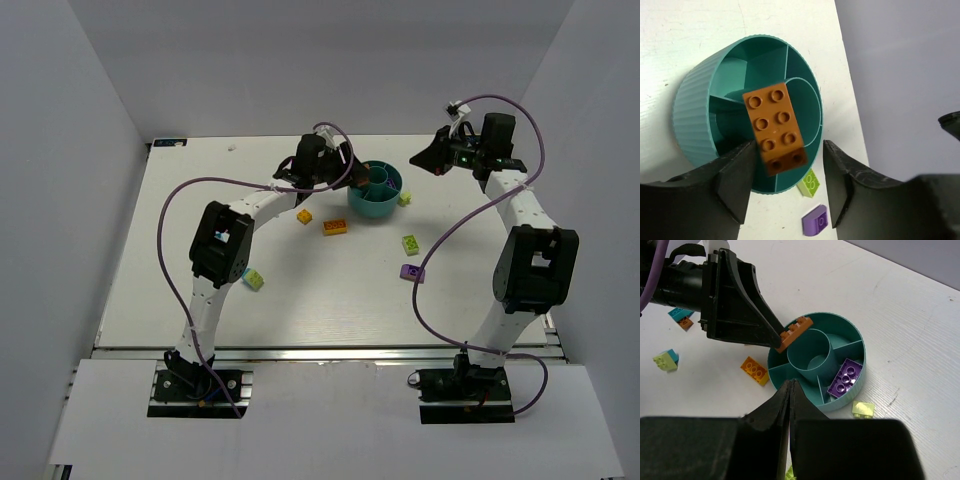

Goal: Sort the legos into containers by color

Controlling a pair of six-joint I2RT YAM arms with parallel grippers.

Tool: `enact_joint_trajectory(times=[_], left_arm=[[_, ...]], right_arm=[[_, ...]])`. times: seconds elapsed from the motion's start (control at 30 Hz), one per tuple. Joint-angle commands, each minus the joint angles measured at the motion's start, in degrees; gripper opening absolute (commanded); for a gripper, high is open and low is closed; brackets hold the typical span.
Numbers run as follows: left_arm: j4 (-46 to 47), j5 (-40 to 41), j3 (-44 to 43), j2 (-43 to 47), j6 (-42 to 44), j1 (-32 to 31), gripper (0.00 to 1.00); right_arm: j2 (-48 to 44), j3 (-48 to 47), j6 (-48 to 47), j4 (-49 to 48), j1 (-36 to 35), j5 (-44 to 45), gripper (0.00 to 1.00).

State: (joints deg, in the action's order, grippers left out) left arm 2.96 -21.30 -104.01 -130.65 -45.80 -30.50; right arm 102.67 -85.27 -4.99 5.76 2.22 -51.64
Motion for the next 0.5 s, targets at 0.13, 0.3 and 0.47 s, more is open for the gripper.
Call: enact_joint_trajectory(times=[0.13,0.3,0.47], left_arm=[[-0.94,0.91,-2.96,1.54,0.71,-0.17,0.69],[-1.47,1.35,-3.04,2.41,1.15,-0.17,0.68],[-2.52,1.61,-2.34,3.73,2.03,-0.17,0.68]], right_arm=[[-1.6,-0.51,0.25,-2.24,0.42,-2.06,0.04],[-1.77,-0.51,-0.28,-1.72,0.42,-2.24,0.04],[-1.86,-0.33,-0.63,-1.54,0.42,-2.24,0.04]])
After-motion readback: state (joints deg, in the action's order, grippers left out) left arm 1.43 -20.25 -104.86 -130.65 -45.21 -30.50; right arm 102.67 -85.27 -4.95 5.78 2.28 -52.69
